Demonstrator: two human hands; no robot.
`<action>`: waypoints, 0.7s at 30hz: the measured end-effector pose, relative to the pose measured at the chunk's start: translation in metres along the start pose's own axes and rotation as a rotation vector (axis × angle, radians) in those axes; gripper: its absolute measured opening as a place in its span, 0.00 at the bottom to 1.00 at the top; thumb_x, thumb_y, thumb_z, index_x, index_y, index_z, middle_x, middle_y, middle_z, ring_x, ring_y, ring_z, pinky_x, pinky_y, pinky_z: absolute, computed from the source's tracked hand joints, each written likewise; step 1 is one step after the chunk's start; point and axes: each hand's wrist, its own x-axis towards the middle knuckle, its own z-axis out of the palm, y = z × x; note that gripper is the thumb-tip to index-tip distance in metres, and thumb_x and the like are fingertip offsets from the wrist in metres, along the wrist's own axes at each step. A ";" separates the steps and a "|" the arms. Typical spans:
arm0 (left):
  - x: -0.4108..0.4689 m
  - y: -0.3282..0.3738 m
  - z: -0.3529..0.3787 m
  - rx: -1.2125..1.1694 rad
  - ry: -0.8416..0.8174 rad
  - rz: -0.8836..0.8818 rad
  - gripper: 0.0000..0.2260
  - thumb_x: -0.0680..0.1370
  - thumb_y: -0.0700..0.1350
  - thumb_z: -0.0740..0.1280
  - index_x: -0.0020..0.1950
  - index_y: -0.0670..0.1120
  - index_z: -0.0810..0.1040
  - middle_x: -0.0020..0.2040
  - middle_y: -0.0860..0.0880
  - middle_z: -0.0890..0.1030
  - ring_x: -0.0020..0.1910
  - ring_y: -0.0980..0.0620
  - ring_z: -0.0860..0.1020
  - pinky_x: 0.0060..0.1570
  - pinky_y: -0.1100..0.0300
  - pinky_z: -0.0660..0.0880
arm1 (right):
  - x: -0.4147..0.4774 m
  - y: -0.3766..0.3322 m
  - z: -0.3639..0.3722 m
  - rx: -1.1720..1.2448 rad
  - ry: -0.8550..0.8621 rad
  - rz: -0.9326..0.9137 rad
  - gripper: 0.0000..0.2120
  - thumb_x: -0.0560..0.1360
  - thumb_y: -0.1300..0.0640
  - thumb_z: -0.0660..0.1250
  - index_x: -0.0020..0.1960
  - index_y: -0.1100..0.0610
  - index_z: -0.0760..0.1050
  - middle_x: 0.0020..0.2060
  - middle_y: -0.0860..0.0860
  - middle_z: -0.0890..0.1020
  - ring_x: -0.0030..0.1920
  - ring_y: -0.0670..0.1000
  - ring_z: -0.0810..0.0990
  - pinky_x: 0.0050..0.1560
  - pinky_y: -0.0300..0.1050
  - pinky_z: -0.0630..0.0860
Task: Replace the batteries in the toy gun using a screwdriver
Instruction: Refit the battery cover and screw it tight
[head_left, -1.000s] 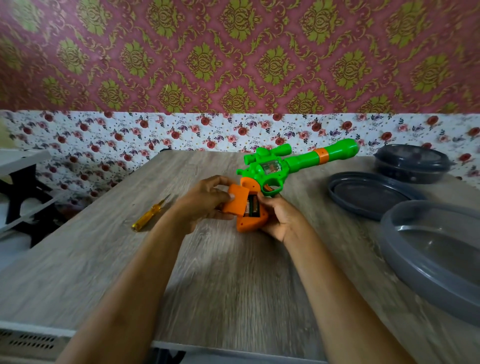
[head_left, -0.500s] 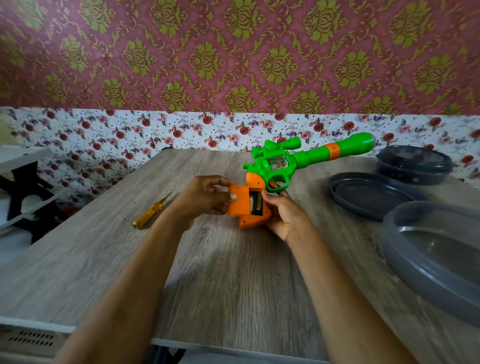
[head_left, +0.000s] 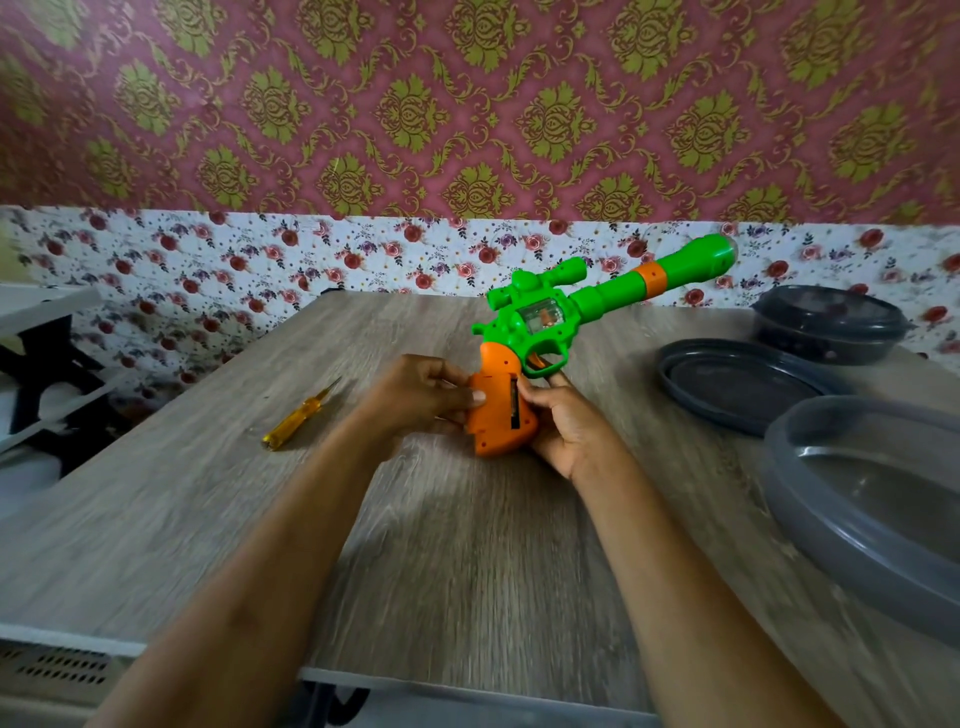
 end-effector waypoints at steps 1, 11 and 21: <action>0.000 0.000 0.000 -0.007 -0.004 -0.009 0.09 0.72 0.38 0.72 0.50 0.40 0.77 0.44 0.43 0.80 0.36 0.53 0.80 0.34 0.64 0.80 | -0.001 0.000 0.000 -0.002 -0.001 0.003 0.12 0.76 0.67 0.60 0.55 0.53 0.72 0.45 0.52 0.80 0.43 0.50 0.80 0.41 0.47 0.76; -0.001 0.002 0.005 -0.145 -0.069 -0.050 0.17 0.73 0.36 0.71 0.60 0.40 0.74 0.51 0.43 0.81 0.41 0.53 0.81 0.33 0.64 0.80 | -0.006 -0.005 0.002 -0.003 -0.034 -0.005 0.18 0.76 0.68 0.58 0.62 0.53 0.70 0.43 0.51 0.81 0.44 0.50 0.79 0.43 0.47 0.75; -0.002 0.002 0.003 -0.198 -0.137 0.012 0.08 0.75 0.34 0.67 0.52 0.43 0.77 0.46 0.47 0.82 0.38 0.60 0.82 0.41 0.64 0.80 | -0.009 -0.015 0.000 -0.293 -0.047 -0.015 0.21 0.74 0.64 0.65 0.66 0.57 0.69 0.55 0.56 0.79 0.50 0.52 0.78 0.58 0.52 0.72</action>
